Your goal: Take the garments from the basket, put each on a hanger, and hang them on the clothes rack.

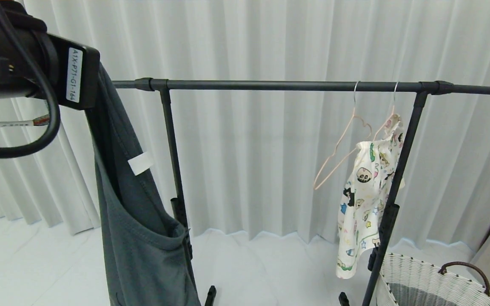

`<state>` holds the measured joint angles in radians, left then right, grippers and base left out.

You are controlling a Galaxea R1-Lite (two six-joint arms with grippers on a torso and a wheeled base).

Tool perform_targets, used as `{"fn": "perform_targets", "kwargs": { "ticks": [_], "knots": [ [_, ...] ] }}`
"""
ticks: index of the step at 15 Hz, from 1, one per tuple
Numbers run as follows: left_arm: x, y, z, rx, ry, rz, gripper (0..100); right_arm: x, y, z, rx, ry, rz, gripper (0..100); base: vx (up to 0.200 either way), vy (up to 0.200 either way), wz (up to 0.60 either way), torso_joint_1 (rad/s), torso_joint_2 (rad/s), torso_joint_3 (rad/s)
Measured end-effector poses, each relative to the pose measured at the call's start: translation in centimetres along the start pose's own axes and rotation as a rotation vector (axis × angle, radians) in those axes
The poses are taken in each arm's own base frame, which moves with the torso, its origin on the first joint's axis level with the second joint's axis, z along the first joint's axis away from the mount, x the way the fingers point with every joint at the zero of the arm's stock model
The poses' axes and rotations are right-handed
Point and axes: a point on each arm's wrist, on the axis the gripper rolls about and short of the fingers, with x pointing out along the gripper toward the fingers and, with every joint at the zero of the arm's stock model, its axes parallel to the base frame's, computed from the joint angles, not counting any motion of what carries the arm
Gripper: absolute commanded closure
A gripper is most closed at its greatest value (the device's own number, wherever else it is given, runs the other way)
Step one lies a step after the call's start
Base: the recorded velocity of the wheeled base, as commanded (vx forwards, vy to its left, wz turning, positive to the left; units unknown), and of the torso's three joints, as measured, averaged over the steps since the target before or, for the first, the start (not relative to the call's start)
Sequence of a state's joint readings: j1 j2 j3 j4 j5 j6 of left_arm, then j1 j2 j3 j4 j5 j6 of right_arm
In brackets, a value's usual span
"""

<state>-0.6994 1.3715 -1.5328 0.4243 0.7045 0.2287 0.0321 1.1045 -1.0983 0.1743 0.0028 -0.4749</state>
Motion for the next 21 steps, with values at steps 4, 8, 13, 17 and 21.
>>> {"fn": "perform_targets", "kwargs": {
  "ticks": [4, 8, 13, 17, 21],
  "knots": [
    [0.2, -0.3, -0.3, 0.008, 0.011, -0.005, 100, 0.1, 0.1, -0.1, 0.002, 0.005, 0.002, 0, 0.000, 0.000, 0.00, 0.257, -0.51, -0.250],
    [0.5, -0.7, -0.7, 0.023, 0.027, -0.011, 100, 0.3, 0.1, -0.2, 0.002, 0.012, 0.007, 0, 0.000, 0.000, 0.00, 0.198, -0.38, -0.187],
    [0.5, -0.9, -1.0, 0.033, 0.035, -0.017, 100, 0.4, 0.2, -0.4, 0.002, 0.018, 0.010, 0, 0.040, 0.160, 0.00, 0.022, -0.04, -0.020],
    [0.5, -0.9, -1.0, 0.033, 0.035, -0.017, 100, 0.5, 0.3, -0.6, 0.002, 0.014, 0.009, 0, 0.000, 0.100, 0.00, 0.006, 0.00, -0.004],
    [0.3, -1.2, -0.9, 0.036, 0.029, -0.032, 100, 0.8, 0.4, -0.7, 0.009, 0.017, 0.013, 0, 0.000, 0.000, 0.00, 0.000, 0.00, 0.000]
  ]
}}
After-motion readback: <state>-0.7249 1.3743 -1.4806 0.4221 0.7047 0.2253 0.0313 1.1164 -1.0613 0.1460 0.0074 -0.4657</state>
